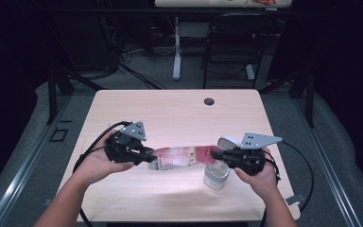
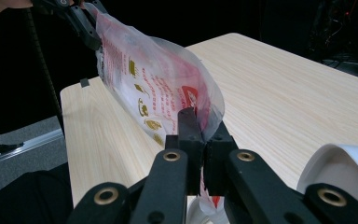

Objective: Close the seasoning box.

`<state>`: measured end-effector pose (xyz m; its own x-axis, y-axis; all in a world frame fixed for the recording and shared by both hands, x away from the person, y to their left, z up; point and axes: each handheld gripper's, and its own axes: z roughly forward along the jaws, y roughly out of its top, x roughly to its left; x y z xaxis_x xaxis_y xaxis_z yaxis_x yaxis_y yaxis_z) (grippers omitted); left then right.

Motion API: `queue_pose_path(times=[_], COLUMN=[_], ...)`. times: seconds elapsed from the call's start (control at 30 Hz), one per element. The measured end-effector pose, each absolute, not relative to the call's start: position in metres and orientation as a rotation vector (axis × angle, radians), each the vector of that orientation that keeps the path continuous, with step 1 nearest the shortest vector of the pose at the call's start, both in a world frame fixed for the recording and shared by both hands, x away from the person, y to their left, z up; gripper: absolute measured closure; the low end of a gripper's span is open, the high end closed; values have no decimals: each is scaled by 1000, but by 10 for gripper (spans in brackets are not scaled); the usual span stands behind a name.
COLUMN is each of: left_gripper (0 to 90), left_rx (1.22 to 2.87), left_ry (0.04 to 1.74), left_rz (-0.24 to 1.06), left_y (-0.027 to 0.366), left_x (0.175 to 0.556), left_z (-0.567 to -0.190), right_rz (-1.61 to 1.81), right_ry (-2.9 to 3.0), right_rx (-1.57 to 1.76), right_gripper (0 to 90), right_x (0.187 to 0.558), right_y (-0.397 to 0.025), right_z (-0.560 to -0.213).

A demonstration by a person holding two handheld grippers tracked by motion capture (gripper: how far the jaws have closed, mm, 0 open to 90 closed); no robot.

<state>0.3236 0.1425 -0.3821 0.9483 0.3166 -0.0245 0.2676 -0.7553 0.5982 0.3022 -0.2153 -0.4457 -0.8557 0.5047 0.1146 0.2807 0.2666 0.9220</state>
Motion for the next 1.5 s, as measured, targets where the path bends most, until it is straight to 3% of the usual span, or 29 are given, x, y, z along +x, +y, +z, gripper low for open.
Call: queue_pose_path(times=[1.5], left_gripper=[765], left_rx=[2460], left_ry=[375], left_rz=[122], left_y=[132], left_x=[328], left_z=[-363], right_rz=[1605], right_ry=[2339], right_rx=[757], right_gripper=[887], right_x=[303], right_y=[-225], right_z=[-448])
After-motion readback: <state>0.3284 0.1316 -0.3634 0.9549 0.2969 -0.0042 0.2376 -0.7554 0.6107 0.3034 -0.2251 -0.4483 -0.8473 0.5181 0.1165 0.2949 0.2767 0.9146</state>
